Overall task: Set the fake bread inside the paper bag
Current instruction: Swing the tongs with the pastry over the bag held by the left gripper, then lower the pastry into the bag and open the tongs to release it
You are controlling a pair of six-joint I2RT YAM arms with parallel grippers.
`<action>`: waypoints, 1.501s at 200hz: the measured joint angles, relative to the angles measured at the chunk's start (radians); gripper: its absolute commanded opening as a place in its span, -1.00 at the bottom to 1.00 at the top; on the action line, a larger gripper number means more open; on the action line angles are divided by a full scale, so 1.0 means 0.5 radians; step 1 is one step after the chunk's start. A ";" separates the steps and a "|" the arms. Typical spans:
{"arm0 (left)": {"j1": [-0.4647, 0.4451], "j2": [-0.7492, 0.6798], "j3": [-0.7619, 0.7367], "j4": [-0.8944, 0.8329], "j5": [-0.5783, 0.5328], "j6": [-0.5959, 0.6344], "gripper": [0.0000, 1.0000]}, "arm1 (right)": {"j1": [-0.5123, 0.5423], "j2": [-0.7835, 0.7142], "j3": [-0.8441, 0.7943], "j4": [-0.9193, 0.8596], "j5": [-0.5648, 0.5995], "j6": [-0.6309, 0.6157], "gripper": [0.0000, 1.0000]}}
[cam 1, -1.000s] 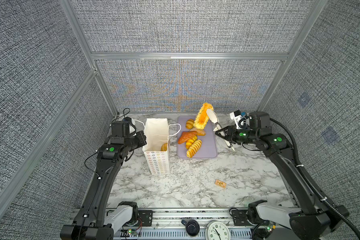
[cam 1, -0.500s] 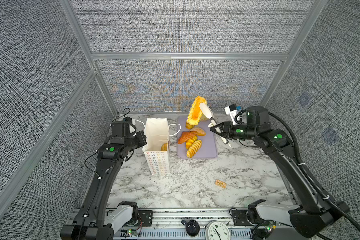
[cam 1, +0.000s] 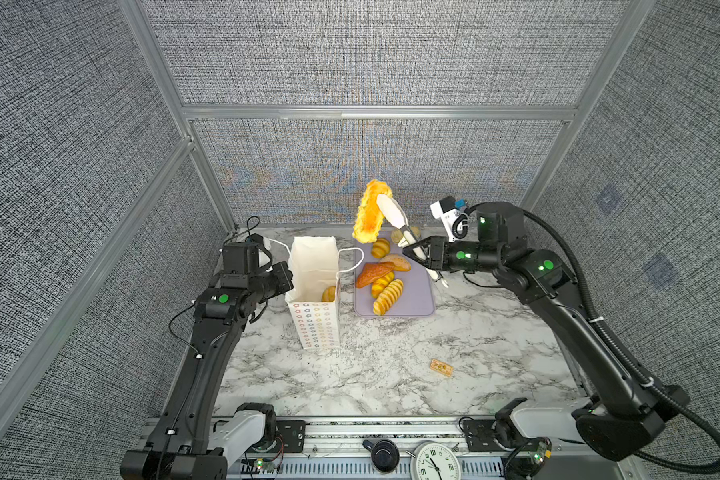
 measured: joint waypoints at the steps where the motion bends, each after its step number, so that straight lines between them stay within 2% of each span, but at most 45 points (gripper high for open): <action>1: 0.000 0.000 0.000 0.000 0.000 0.000 -1.00 | 0.003 0.003 0.002 0.000 0.000 -0.002 -0.37; 100: 0.000 -0.002 0.000 -0.001 -0.001 -0.002 -1.00 | 0.291 0.307 0.312 -0.121 0.065 -0.144 -0.37; 202: 0.000 -0.001 0.000 0.000 -0.001 -0.014 -1.00 | 0.430 0.450 0.325 -0.208 0.130 -0.227 -0.38; 300: 0.000 -0.001 0.000 -0.001 -0.002 -0.014 -1.00 | 0.555 0.546 0.381 -0.325 0.317 -0.336 -0.38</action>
